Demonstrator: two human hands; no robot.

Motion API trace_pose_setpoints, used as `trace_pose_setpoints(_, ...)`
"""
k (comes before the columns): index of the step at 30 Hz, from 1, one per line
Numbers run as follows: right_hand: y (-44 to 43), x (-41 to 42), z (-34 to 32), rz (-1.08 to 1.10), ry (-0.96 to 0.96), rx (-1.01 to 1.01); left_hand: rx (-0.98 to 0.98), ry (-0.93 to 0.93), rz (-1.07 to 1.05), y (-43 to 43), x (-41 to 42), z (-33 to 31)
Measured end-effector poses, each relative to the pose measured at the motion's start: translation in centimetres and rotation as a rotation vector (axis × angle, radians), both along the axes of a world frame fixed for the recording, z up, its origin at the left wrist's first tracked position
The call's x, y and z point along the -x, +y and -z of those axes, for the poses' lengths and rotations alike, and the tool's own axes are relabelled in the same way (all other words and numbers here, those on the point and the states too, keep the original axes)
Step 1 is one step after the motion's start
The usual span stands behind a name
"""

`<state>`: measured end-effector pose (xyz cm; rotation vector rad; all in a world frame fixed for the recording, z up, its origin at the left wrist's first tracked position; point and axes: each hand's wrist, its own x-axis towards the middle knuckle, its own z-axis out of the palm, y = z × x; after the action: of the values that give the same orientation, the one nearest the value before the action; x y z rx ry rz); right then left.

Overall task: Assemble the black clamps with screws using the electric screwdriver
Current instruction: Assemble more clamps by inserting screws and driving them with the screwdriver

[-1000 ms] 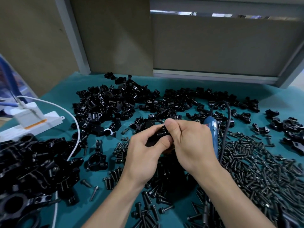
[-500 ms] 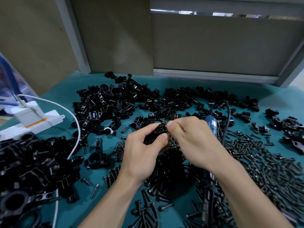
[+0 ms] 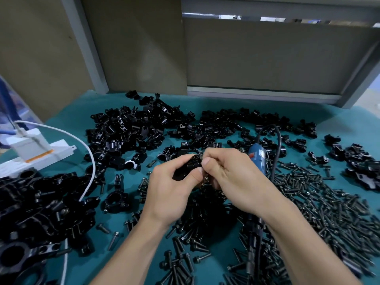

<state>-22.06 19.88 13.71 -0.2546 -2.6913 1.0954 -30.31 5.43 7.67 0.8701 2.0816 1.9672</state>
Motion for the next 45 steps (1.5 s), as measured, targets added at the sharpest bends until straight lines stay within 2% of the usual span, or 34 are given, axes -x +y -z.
trace_pose_setpoints(3, -0.4, 0.4, 0.2, 0.073, -0.006, 0.046, 0.01, 0.011, -0.002, -0.1, 0.0, 0.0)
trace_pose_setpoints(6, -0.5, 0.3, -0.2, 0.113, -0.133, 0.143, 0.031, 0.013, -0.027, 0.0, 0.0, 0.2)
trace_pose_setpoints(9, 0.9, -1.1, -0.9, 0.366, -0.116, -0.059, 0.041, -0.047, -0.069, 0.3, 0.0, 0.5)
trace_pose_setpoints(11, 1.6, -2.4, -0.6, 0.594, -0.264, -0.275, 0.048, -0.094, -0.066, 0.5, -0.2, 0.6)
trace_pose_setpoints(13, 1.3, -2.9, -0.1, 0.702, -0.466, -0.382, 0.048, -0.104, -0.072, 0.7, -0.2, 0.5)
trace_pose_setpoints(16, 1.5, -2.3, 0.2, 0.75, -0.583, -0.316, 0.055, -0.127, -0.048, 1.0, -0.4, 0.3)
trace_pose_setpoints(18, 2.1, -2.0, 0.1, 0.757, -0.609, -0.173, 0.068, -0.134, -0.024, 0.9, -0.6, 0.4)
trace_pose_setpoints(20, 2.9, -2.5, 0.2, 0.814, -0.464, 0.137, 0.067, -0.143, -0.02, 0.7, -0.9, 0.5)
trace_pose_setpoints(23, 3.2, -3.6, 0.3, 0.896, -0.056, 0.732, 0.033, -0.168, -0.022, 0.5, -1.1, 0.4)
trace_pose_setpoints(26, 3.2, -3.6, -0.9, 0.749, 0.275, 1.313, 0.012, -0.166, 0.005, 0.7, -0.9, 0.2)
trace_pose_setpoints(28, 2.9, -3.1, -1.9, 0.595, 0.402, 1.581, 0.001, -0.151, 0.024, 0.6, -0.9, 0.3)
trace_pose_setpoints(31, 2.2, -1.9, -2.5, 0.569, 0.479, 1.654, 0.012, -0.121, 0.012, 0.4, -1.0, 0.6)
trace_pose_setpoints(35, 3.1, 0.0, -1.7, 0.64, 0.764, 1.754, 0.019, -0.137, -0.02, 0.3, -1.0, 0.7)
trace_pose_setpoints(37, 3.7, 0.5, -1.5, 0.664, 0.843, 1.762, 0.017, -0.138, -0.021, 0.2, -0.9, 0.6)
trace_pose_setpoints(45, 4.6, 2.0, -0.6, 0.635, 0.929, 1.743, 0.01, -0.137, -0.029, 0.4, -0.7, 0.5)
